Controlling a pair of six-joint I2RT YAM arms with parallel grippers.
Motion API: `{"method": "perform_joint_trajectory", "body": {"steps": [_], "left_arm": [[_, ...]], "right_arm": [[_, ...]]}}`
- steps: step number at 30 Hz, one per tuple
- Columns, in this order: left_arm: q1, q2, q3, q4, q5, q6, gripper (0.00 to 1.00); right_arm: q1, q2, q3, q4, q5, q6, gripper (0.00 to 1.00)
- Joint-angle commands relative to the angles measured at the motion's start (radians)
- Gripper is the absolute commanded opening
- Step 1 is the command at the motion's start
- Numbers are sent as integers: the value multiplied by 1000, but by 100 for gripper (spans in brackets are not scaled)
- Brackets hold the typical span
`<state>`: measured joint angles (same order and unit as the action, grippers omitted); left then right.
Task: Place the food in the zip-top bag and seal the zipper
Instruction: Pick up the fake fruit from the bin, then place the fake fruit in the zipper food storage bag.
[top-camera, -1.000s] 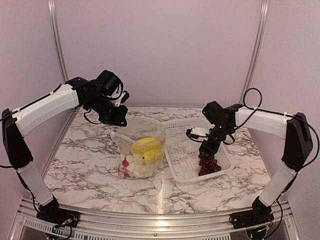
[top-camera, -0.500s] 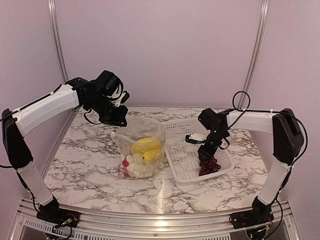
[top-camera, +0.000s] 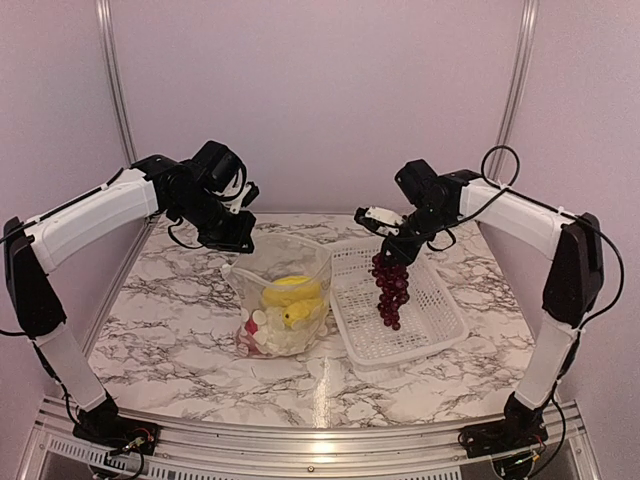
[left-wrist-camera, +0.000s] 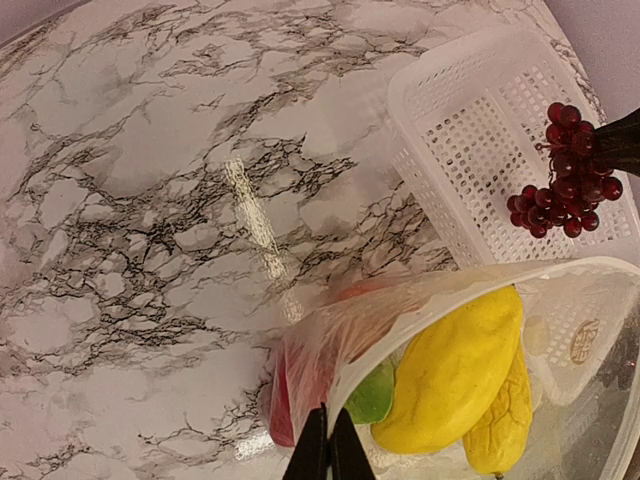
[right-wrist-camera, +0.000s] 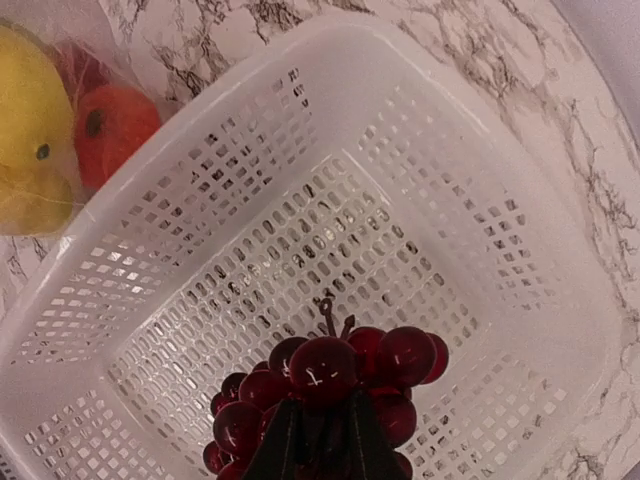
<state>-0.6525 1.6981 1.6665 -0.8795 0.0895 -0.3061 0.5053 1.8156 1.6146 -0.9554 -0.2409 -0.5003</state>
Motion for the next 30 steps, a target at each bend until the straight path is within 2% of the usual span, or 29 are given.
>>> {"method": "perform_joint_trajectory", "body": {"steps": [1, 6, 13, 17, 25, 30], "left_arm": [[6, 16, -6, 7, 13, -1, 0], [5, 33, 12, 10, 24, -7, 0], [5, 41, 13, 10, 29, -18, 0], [5, 45, 18, 13, 37, -24, 0], [5, 35, 23, 12, 38, -27, 0], [5, 23, 14, 13, 38, -29, 0]], "right_arm": [[-4, -73, 174, -21, -188, -47, 0], [12, -118, 302, 31, -332, -33, 0], [74, -131, 485, 124, -383, -8, 0], [98, -75, 605, 152, -456, 46, 0], [174, -3, 609, 289, -531, 132, 0], [224, 16, 515, 360, -523, 128, 0]]}}
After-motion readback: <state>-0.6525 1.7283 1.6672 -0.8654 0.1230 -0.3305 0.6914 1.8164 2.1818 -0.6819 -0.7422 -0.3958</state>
